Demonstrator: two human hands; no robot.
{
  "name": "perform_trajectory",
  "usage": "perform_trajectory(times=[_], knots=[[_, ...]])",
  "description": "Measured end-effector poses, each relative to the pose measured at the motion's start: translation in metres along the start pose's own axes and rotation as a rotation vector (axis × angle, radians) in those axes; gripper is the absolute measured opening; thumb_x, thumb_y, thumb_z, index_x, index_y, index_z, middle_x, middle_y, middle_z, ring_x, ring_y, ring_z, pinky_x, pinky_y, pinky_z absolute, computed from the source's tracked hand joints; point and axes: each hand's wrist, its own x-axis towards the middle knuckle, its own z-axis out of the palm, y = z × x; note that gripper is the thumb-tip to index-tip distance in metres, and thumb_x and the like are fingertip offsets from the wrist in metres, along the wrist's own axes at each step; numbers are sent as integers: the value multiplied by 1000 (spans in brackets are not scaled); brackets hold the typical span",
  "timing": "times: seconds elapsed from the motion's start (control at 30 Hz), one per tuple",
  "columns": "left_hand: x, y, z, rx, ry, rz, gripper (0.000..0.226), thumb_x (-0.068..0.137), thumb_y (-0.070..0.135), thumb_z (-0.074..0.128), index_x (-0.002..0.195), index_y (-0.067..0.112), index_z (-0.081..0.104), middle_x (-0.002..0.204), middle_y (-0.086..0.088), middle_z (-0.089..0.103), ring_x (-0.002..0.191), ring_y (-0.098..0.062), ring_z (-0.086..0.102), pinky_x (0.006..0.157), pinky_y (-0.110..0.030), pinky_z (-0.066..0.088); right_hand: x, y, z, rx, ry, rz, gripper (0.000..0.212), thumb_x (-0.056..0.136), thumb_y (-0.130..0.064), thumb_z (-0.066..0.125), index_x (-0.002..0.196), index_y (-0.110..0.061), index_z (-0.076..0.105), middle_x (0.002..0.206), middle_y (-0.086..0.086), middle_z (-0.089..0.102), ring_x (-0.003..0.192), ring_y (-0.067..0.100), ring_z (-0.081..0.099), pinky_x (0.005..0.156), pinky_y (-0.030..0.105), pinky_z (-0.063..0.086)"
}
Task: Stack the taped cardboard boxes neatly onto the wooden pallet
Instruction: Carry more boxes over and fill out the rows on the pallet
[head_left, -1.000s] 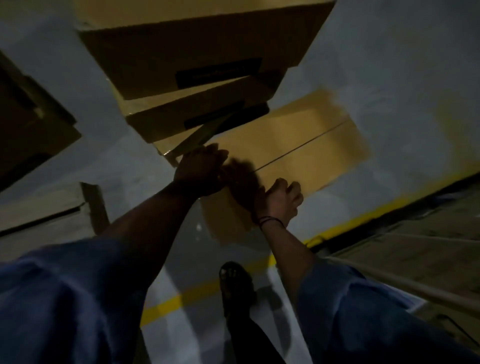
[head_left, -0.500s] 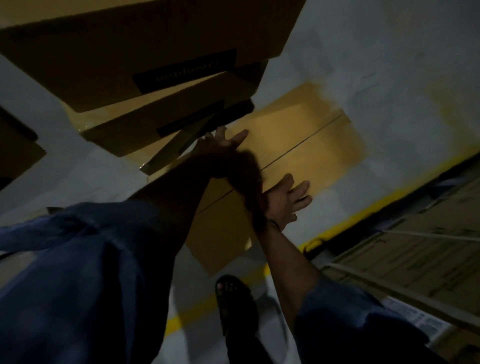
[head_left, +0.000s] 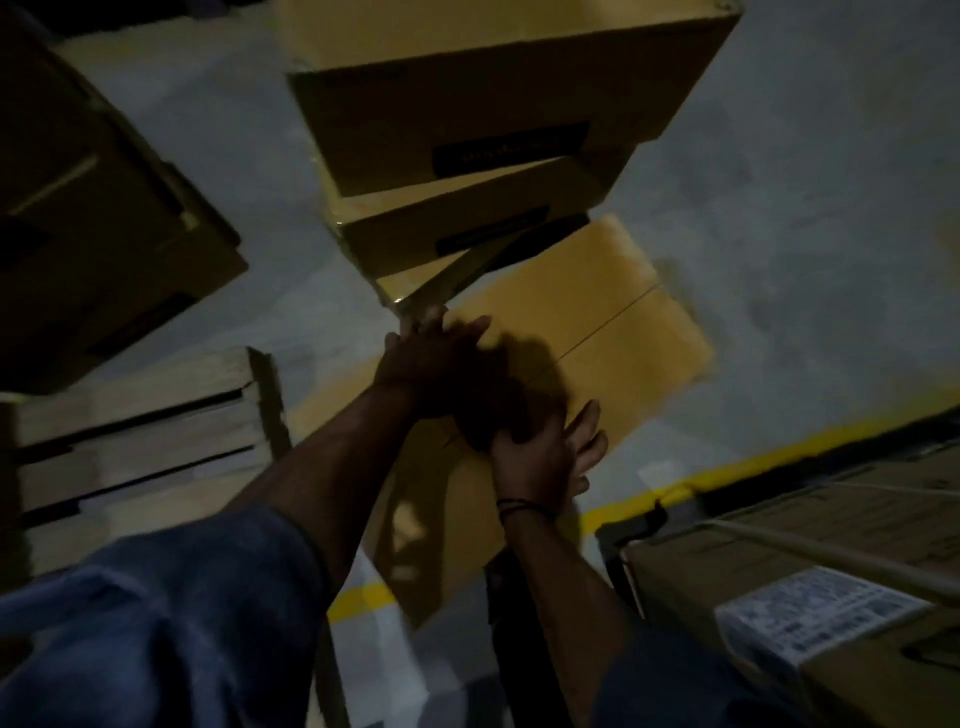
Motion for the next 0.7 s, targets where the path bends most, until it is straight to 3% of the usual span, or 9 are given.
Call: perform_trajectory(times=[0.1,0.23,0.47,0.7], knots=[[-57,-24,13,-82,17,-30,99,80,82,59,160,50,10,157,-14,21,129,-43,37,104,-53,40,-40,5,2,-37,-26,-96,73,84,-64,69,144,-29,49,169,-2,7,152,33,4,102,64,35],[-146,-52,39,-210,31,-173,116,66,91,64,160,48,10,159,-18,20,133,-47,37,104,-59,43,-98,20,7,-153,-95,-254,80,81,-75,62,148,-35,44,169,-3,8,153,35,4,103,60,35],[-311,-82,111,-462,79,-442,122,67,77,79,161,48,6,163,-19,8,138,-49,36,104,-56,48,-196,39,1,-307,-244,-644,73,85,-71,60,147,-34,45,169,-3,6,154,33,-5,109,64,29],[-449,-78,191,-714,185,-758,124,70,74,78,162,44,0,164,-18,2,143,-49,29,104,-56,46,-276,35,17,-560,-398,-1095,66,84,-72,59,140,-38,47,168,-1,12,153,37,4,108,65,33]])
